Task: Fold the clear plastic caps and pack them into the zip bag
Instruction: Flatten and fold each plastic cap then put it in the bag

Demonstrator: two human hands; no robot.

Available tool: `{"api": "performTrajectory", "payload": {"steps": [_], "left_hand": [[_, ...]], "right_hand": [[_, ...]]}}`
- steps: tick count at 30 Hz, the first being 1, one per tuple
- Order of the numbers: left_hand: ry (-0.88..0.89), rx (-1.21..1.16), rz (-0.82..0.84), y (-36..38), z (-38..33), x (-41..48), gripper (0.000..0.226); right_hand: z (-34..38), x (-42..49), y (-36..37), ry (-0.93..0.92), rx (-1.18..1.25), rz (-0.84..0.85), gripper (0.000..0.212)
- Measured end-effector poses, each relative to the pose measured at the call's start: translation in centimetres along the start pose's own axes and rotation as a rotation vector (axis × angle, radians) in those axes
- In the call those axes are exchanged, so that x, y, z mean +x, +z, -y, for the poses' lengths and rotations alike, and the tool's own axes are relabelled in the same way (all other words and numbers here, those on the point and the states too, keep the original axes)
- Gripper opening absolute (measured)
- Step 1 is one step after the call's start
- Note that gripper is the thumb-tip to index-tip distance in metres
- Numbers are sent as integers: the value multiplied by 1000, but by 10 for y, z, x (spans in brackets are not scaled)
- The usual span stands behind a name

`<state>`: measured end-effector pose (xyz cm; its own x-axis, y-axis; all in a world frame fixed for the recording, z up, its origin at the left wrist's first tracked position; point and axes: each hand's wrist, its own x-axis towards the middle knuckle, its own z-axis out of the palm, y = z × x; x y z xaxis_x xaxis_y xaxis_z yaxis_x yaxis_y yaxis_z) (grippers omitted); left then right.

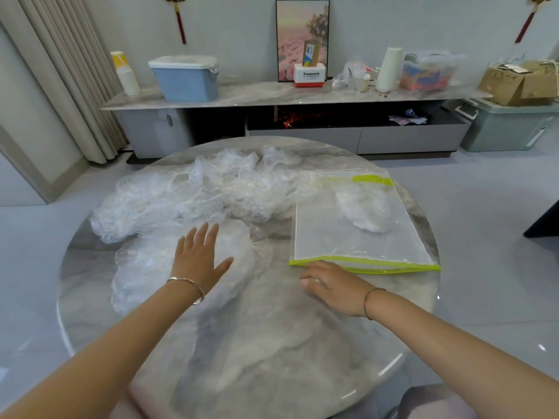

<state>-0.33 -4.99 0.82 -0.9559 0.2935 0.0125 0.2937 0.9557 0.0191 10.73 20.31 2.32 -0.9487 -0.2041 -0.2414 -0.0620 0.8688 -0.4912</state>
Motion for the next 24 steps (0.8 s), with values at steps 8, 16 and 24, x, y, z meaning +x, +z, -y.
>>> {"api": "performTrajectory", "payload": {"steps": [8, 16, 24], "left_hand": [[-63, -341, -182, -2, 11, 4, 37], [496, -642, -57, 4, -39, -29, 44], [435, -681, 96, 7, -35, -39, 46]], "right_hand": [[17, 26, 2, -72, -47, -236, 41], [15, 34, 7, -300, -271, -390, 91], [-6, 31, 18, -193, -320, -329, 22]]}}
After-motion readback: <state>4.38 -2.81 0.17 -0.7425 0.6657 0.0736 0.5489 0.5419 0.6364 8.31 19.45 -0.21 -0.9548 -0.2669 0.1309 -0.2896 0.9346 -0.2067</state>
